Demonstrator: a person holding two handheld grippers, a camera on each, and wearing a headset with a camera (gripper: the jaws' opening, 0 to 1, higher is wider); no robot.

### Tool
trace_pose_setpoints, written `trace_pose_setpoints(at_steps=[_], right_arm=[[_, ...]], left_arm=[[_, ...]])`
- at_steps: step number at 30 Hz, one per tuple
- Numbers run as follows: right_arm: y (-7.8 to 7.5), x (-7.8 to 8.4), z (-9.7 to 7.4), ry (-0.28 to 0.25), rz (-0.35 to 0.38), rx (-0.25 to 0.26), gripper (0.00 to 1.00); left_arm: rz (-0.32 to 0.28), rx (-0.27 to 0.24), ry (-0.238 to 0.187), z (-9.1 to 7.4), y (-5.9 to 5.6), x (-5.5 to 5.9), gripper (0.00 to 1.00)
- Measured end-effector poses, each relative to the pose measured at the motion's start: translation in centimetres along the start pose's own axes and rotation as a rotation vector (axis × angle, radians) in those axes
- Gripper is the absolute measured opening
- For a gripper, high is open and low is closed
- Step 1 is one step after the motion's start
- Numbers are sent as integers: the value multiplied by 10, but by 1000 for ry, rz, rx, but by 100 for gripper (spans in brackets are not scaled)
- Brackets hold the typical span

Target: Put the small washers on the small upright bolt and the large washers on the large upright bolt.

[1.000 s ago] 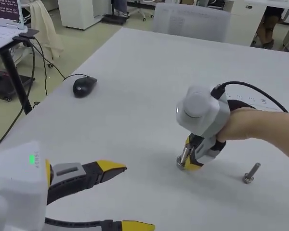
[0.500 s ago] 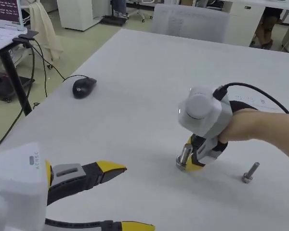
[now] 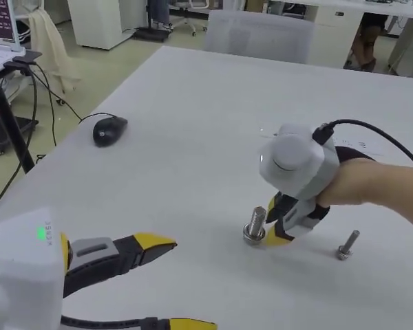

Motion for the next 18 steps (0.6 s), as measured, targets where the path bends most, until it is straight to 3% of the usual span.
trace_pose_setpoints(at_steps=[18], right_arm=[[25, 0, -30, -134, 81, 67, 24]], left_arm=[[45, 51, 3, 6, -8, -13, 55]])
Point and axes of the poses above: the centre of the closed fingertips' face, and the gripper's own axes: z roughly forward along the fingers, y roughly to its left, x roughly out of its underside, the point moved 4 cm from there along -z, roughly backward along the fingers, and after that the axes turned 5 degrees about y, right-handed, at the moved point
